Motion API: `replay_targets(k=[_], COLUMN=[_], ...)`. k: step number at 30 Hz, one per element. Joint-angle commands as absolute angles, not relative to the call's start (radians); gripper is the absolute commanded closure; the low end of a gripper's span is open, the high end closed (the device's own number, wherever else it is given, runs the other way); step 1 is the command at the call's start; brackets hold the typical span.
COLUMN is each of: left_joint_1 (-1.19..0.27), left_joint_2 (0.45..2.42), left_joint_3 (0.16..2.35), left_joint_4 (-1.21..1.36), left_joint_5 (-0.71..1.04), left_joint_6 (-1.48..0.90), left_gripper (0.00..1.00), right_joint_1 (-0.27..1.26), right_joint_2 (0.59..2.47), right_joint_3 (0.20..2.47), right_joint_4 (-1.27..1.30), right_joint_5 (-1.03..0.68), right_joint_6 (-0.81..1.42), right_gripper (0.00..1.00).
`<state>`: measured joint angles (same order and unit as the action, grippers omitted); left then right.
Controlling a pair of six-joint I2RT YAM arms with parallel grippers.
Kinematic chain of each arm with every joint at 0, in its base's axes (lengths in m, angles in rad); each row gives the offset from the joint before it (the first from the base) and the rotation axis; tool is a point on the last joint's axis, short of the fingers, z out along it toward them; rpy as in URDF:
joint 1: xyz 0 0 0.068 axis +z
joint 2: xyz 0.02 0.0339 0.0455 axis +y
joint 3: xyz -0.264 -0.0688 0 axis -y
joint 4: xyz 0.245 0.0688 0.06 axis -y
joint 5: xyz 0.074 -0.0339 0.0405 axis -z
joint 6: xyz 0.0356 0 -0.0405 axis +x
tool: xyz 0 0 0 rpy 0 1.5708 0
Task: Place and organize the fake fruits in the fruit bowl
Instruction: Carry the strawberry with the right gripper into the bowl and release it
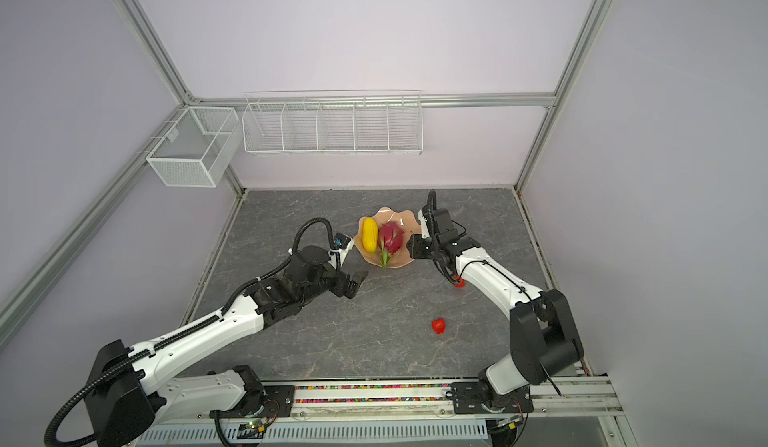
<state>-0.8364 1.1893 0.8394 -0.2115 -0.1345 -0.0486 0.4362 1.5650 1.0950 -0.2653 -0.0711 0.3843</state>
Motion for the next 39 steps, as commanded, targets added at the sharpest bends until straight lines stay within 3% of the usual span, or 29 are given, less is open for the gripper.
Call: replay_targets(k=[1,25,39], left_joint_1=[-0.830,-0.827,-0.827], left_joint_2=[1.188,1.190,1.191], left_joint_3=[0.844,0.837,0.839], left_joint_4=[-0.210,-0.209,-0.211], left_joint_5=[-0.153,-0.143,-0.128], left_joint_6=[-0.055,-0.054,-0.051], left_gripper=[0.01,0.01,0.01], right_joint_1=[0.443,0.469,0.478], right_joint_2=[1.650,1.870,1.871], right_joint_3=[1.145,1.250,1.282], right_joint_4=[-0.233,-0.250,-0.294], right_joint_5=[-0.108,-0.077,-0.058], right_joint_6=[0.359,0.300,0.275], right_gripper=[0.63,0.61,0.49])
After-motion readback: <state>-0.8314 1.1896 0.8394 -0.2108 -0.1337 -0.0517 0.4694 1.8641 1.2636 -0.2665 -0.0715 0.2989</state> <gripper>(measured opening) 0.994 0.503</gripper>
